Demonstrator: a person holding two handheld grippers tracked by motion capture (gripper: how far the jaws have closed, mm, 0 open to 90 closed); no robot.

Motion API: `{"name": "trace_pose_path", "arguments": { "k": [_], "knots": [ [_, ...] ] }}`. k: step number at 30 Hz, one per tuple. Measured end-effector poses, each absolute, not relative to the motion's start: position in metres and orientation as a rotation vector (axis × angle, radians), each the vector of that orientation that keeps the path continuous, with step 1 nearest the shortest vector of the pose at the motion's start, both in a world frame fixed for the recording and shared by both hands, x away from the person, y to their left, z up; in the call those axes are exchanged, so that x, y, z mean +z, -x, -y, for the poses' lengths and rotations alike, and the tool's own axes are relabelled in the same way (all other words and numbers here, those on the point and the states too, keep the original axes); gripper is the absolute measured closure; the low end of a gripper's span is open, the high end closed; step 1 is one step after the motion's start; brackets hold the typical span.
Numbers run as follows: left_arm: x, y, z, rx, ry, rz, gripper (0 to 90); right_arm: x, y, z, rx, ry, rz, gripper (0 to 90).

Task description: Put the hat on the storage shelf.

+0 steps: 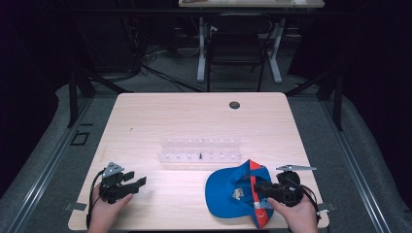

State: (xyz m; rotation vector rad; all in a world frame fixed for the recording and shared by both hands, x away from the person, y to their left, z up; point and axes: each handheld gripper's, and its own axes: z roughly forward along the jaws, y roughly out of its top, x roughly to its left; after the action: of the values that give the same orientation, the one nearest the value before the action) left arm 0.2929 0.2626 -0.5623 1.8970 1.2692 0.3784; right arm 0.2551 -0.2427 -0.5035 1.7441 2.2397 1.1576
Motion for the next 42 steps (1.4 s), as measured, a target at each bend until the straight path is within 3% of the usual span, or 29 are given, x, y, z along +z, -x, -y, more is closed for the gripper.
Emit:
{"name": "trace_pose_path", "arguments": {
  "k": [13, 33, 42],
  "knots": [
    [-0.563, -0.293, -0.262, 0.380, -1.904, -1.269, 40.9, -0.521, -0.270, 0.233, 1.068, -1.822, -2.256, 58.8],
    [-0.563, -0.294, -0.261, 0.372, -1.916, -1.271, 40.9, -0.530, -0.272, 0.220, 0.950, -1.845, -2.271, 71.3],
    [-0.564, -0.294, -0.261, 0.375, -1.905, -1.274, 40.9, -0.532, -0.273, 0.216, 0.933, -1.840, -2.285, 71.6]
  ]
}}
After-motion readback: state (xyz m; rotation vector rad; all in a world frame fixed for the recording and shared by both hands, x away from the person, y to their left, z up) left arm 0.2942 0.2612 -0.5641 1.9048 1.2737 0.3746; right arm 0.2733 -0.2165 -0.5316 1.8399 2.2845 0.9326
